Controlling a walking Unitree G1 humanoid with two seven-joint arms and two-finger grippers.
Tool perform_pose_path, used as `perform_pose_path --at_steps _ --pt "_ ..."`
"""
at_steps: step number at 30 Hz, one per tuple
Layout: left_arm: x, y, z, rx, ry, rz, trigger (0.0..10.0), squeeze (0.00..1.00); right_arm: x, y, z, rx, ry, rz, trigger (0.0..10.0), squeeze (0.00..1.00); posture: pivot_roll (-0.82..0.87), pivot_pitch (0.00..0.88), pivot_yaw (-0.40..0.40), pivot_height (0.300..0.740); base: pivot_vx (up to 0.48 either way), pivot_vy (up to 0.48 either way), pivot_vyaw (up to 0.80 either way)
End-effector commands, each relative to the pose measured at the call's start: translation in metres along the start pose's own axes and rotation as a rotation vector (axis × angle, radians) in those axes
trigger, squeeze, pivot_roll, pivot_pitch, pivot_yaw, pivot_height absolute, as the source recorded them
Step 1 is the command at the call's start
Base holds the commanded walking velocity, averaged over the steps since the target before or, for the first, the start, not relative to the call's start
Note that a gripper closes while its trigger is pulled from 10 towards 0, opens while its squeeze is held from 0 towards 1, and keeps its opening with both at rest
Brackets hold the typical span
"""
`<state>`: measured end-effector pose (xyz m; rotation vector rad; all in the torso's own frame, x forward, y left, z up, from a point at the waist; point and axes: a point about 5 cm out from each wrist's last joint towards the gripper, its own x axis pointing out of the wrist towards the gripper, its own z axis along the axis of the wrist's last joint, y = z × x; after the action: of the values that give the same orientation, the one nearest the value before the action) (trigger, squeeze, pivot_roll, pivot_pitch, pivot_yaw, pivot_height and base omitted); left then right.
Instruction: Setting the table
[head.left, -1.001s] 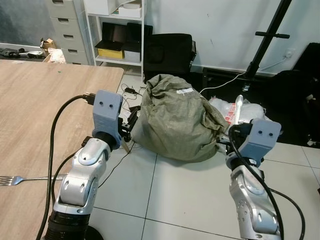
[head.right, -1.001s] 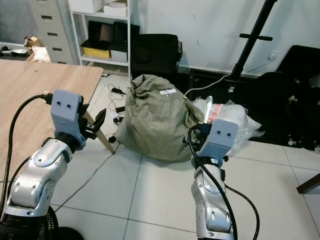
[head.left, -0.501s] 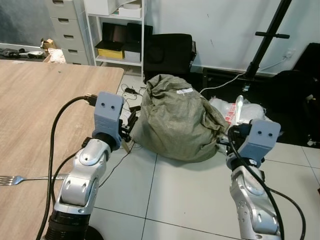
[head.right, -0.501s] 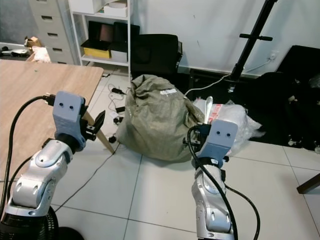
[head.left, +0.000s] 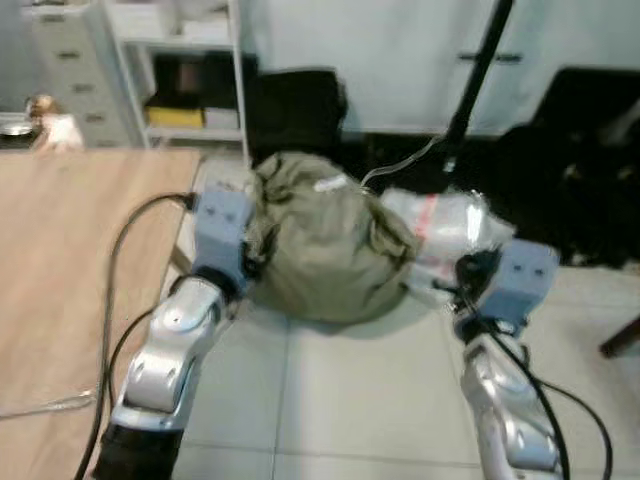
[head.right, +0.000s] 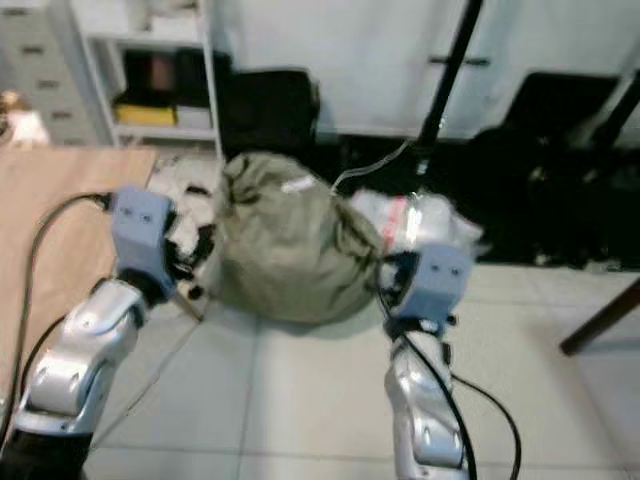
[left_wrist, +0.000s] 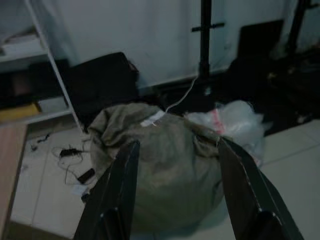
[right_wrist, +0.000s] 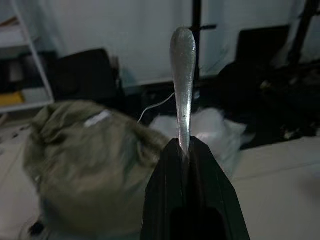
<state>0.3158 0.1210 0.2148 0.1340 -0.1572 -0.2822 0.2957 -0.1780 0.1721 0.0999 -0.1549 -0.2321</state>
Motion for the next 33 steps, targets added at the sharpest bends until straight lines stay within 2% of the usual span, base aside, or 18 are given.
perform_pose_path --at_steps 1,9,17,25,33 --pt "-0.003 0.003 -0.006 -0.005 0.021 0.009 10.0 0.0 -0.002 0.004 -0.004 0.015 0.018 0.008 10.0 0.0 -0.05 0.058 0.057 0.74 0.48 0.0 -0.77" --pt "-0.003 0.001 -0.005 0.002 0.013 -0.012 10.0 0.0 -0.002 0.004 -0.004 0.014 0.017 0.009 10.0 0.0 -0.05 0.055 0.058 0.74 0.431 0.0 -0.78" --pt "-0.003 -0.006 -0.002 -0.034 -0.001 -0.07 10.0 0.0 -0.001 0.003 -0.004 0.011 0.015 0.005 10.0 0.0 -0.05 0.053 0.058 0.74 0.0 0.0 -0.78" --pt "-0.003 -0.008 -0.002 -0.038 -0.004 -0.078 10.0 0.0 -0.001 0.003 -0.004 0.007 0.011 0.002 10.0 0.0 -0.05 0.051 0.06 0.74 0.0 0.0 -0.78" --pt "-0.003 -0.007 -0.002 -0.027 0.0 -0.075 10.0 0.0 -0.001 0.004 -0.005 0.004 0.024 0.002 10.0 0.0 -0.05 0.052 0.063 0.74 0.0 0.0 -0.26"
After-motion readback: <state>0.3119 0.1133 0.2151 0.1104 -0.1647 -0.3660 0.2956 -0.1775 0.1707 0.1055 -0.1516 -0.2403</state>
